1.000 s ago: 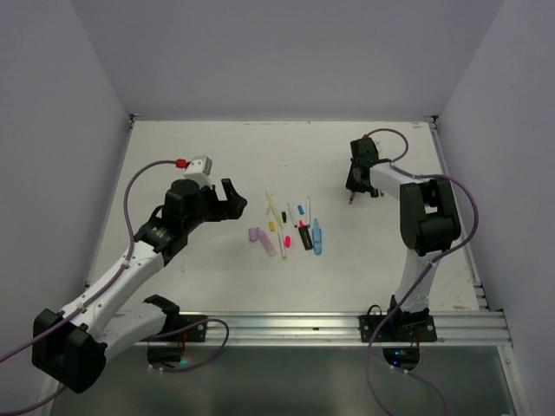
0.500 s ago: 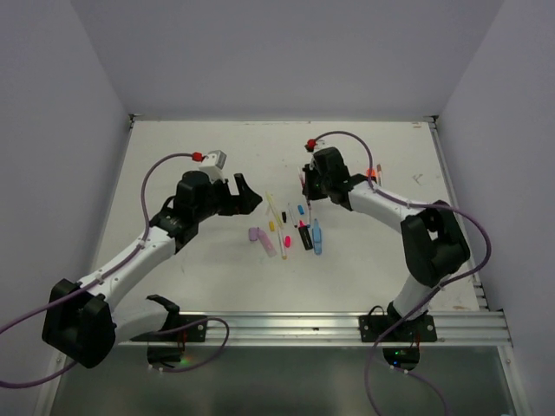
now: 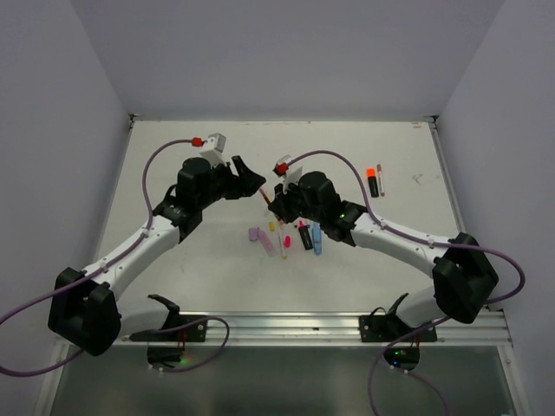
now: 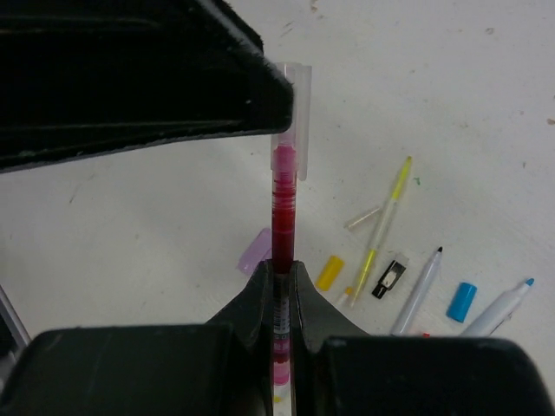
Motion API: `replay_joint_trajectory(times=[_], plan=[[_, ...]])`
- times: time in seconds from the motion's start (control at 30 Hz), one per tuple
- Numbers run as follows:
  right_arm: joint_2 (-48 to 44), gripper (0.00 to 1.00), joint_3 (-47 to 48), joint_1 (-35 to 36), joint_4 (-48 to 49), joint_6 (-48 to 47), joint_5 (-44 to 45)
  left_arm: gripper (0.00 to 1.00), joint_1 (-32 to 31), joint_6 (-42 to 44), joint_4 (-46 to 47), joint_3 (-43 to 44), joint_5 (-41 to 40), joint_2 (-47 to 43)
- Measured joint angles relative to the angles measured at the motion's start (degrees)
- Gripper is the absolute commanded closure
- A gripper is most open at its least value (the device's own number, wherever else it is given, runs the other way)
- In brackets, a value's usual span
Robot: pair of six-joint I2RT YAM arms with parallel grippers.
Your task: Open the pen caps
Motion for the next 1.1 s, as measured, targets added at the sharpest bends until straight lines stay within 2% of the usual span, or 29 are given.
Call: replay_joint_trajectory(times=[0.17, 0.33, 0.47, 0.6, 0.63, 0.67, 0.77, 0.8, 0.83, 0.9, 0.93, 1.03, 1.1], plan=[[-0.2, 1.0, -0.6, 2.0, 1.6, -0.3, -0.1, 0.43, -0.4, -1.6, -0.1, 0.1, -1.9, 0.6], [-0.3, 1.0, -0.7, 3.0, 3.0, -0.3, 0.0, 0.47, -1.8, -2.6, -1.2, 1.8, -4.6, 1.5], [-0.3, 1.0, -1.1, 3.3, 4.0, -0.3, 0.4, 0.61, -2.9, -3.7, -2.0, 2.4, -6.3, 2.2], [-0.3, 1.0, -1.3, 3.6, 4.1, -0.3, 1.6, 0.64, -3.5, -3.9, -2.9, 2.4, -7.8, 2.5], [-0.3, 1.0, -1.3, 3.6, 4.2, -0.3, 1.8, 0.69, -3.7, -4.0, -3.0, 2.4, -8.1, 2.6], [-0.3, 1.0, -1.3, 3.6, 4.3, -0.3, 2.0, 0.82, -3.9, -4.0, -3.1, 2.4, -8.3, 2.6], [-0.3, 1.0, -1.5, 3.7, 4.7, -0.1, 3.0, 1.0, -4.2, -5.2, -2.9, 2.4, -8.8, 2.7], [-0.3, 0.99, -1.8, 3.8, 5.0, 0.0, 3.3, 1.0, -4.5, -5.4, -2.9, 2.5, -8.8, 2.7], [-0.4, 0.91, -2.0, 3.9, 5.0, 0.0, 3.5, 1.0, -4.7, -5.3, -2.9, 2.5, -9.0, 2.7], [-0.5, 0.8, -2.2, 3.9, 5.2, 0.4, 3.6, 1.0, -4.9, -5.4, -3.1, 2.5, -9.1, 2.7], [-0.5, 0.69, -2.2, 3.9, 5.4, 0.6, 3.5, 1.0, -4.9, -5.4, -3.1, 2.5, -9.1, 2.7], [-0.4, 0.52, -2.2, 3.9, 6.2, 1.3, 3.4, 1.0, -4.9, -5.2, -3.1, 2.4, -9.1, 2.5], [-0.4, 0.48, -2.2, 3.9, 7.3, 1.6, 3.4, 1.0, -4.9, -5.2, -3.0, 2.2, -9.1, 2.3]])
